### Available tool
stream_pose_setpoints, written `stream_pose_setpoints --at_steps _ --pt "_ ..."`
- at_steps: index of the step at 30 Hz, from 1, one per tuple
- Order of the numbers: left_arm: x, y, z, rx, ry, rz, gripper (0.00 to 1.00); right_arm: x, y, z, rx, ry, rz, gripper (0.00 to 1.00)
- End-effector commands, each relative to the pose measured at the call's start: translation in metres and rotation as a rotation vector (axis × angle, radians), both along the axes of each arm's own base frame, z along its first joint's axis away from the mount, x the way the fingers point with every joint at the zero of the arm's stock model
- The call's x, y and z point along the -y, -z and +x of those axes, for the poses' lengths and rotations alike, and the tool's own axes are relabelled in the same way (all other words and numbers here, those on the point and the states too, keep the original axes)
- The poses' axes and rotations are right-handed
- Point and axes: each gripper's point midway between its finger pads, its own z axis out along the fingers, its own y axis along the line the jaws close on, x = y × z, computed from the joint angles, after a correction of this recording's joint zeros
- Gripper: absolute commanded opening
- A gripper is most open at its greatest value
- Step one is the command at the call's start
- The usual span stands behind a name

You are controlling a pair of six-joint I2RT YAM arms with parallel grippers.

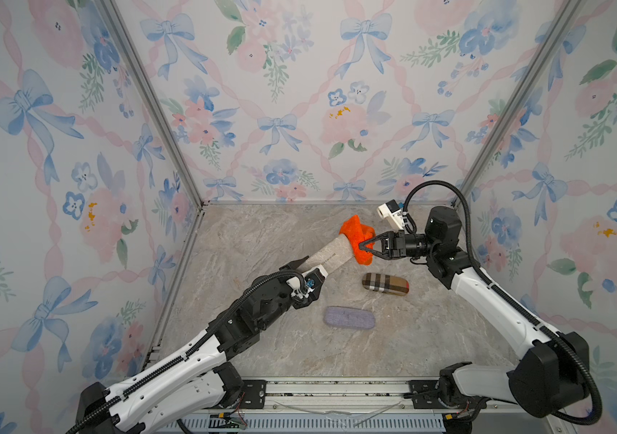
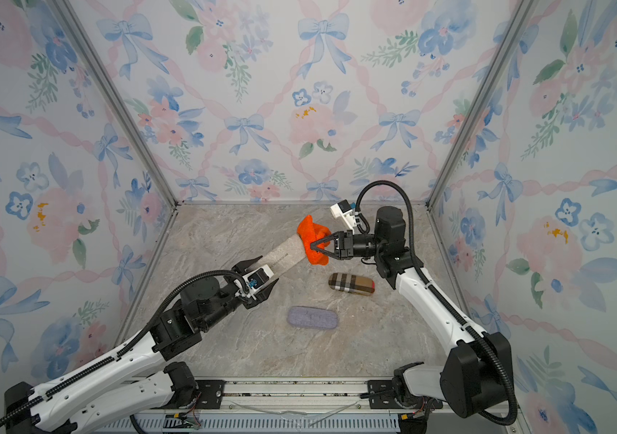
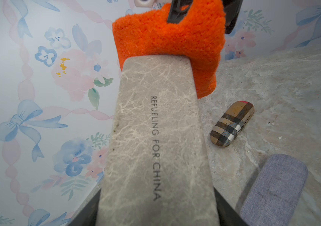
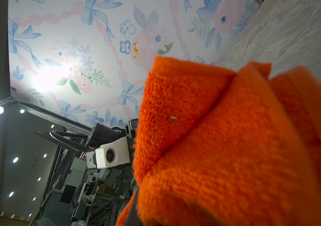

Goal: Wipe the eyeglass case
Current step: Wipe the dirt from the eyeglass case.

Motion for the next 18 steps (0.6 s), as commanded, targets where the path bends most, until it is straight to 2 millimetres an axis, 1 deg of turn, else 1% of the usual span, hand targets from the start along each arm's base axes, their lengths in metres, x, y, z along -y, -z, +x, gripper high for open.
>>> stream_pose_setpoints --at_steps 1,4,6,8,12,15,17,18 --pt "0.019 -0.049 -0.012 0.077 0.123 -0.150 0.34 -0.001 -0.019 -0.014 0.055 -0.056 0.036 0.00" --pt "0.030 -0.042 -0.024 0.051 0.175 -0.143 0.33 -0.003 -0.030 -0.013 0.082 -0.074 0.044 0.00" --pt "0.037 -0.039 -0.034 0.050 0.199 -0.126 0.34 -0.004 -0.033 -0.009 0.093 -0.071 0.046 0.00" --pt "0.039 -0.040 -0.038 0.057 0.197 -0.120 0.34 -0.006 -0.033 -0.006 0.093 -0.074 0.047 0.00" --pt "0.023 -0.052 -0.024 0.098 0.128 -0.170 0.34 -0.008 -0.027 0.000 0.060 -0.075 0.061 0.00" --pt "0.010 -0.059 -0.009 0.100 0.084 -0.204 0.33 -0.007 -0.026 -0.001 0.048 -0.079 0.073 0.00" --pt "0.005 -0.062 -0.004 0.110 0.068 -0.204 0.33 -0.007 -0.025 -0.003 0.048 -0.077 0.073 0.00" --pt "0.007 -0.063 -0.005 0.112 0.079 -0.203 0.33 -0.006 -0.025 -0.004 0.050 -0.078 0.073 0.00"
